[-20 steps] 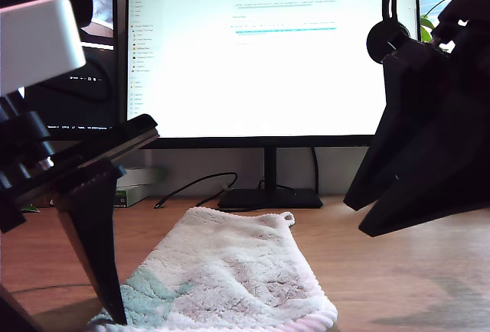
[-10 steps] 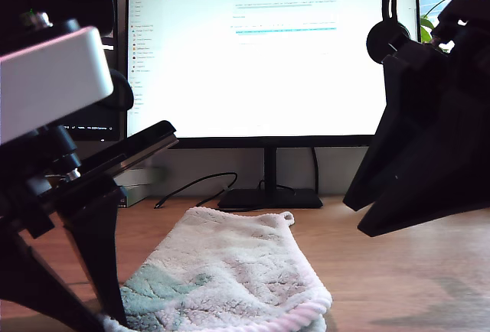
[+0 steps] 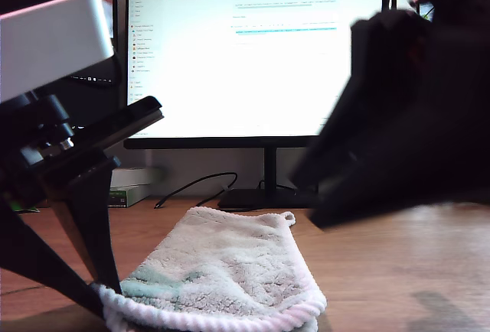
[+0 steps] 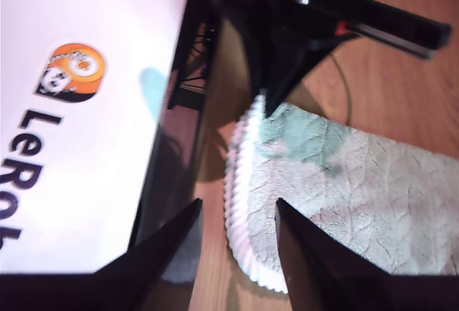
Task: Fold the tea towel to a neat square and place it to the right
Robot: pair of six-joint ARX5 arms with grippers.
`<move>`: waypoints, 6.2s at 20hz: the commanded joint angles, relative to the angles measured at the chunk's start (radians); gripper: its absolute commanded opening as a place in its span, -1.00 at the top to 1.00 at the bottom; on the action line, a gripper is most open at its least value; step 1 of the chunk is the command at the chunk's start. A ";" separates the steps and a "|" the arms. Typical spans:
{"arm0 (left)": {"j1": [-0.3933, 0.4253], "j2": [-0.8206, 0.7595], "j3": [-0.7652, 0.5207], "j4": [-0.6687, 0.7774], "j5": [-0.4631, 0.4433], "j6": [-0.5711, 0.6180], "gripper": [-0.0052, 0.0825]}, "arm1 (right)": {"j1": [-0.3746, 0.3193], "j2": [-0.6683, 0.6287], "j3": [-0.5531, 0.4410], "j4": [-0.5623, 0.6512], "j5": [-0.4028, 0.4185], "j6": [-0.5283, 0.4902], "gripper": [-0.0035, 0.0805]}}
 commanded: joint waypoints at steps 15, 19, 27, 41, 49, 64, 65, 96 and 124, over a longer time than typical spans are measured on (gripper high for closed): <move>-0.009 -0.001 0.171 -0.060 0.101 -0.259 0.94 | 0.066 0.248 -0.006 0.225 0.237 0.440 0.05; -0.003 -0.001 0.199 -0.061 0.101 -0.278 0.94 | 0.078 0.274 -0.006 0.211 0.227 0.533 0.03; -0.003 -0.002 0.224 -0.092 0.101 -0.302 0.94 | 0.082 0.338 -0.006 0.188 0.301 0.518 0.07; -0.003 -0.002 0.260 -0.195 0.101 -0.311 0.94 | 0.085 0.357 0.040 0.163 0.330 0.454 0.94; -0.004 -0.002 0.260 -0.374 0.144 -0.465 0.94 | 0.086 0.357 0.209 -0.232 0.217 0.448 0.94; -0.074 -0.002 0.260 -0.531 0.130 -0.671 0.94 | 0.053 0.356 0.396 -0.602 0.091 0.480 0.94; -0.060 -0.002 0.260 -0.517 0.089 -0.670 0.94 | 0.039 0.356 0.410 -0.601 0.114 0.479 0.94; 0.338 0.187 0.260 0.064 0.056 -0.512 0.94 | -0.330 0.600 0.472 -0.234 0.185 0.316 0.94; 0.383 0.190 0.260 0.100 0.154 -0.848 0.53 | -0.352 0.629 0.608 -0.234 0.285 0.398 0.10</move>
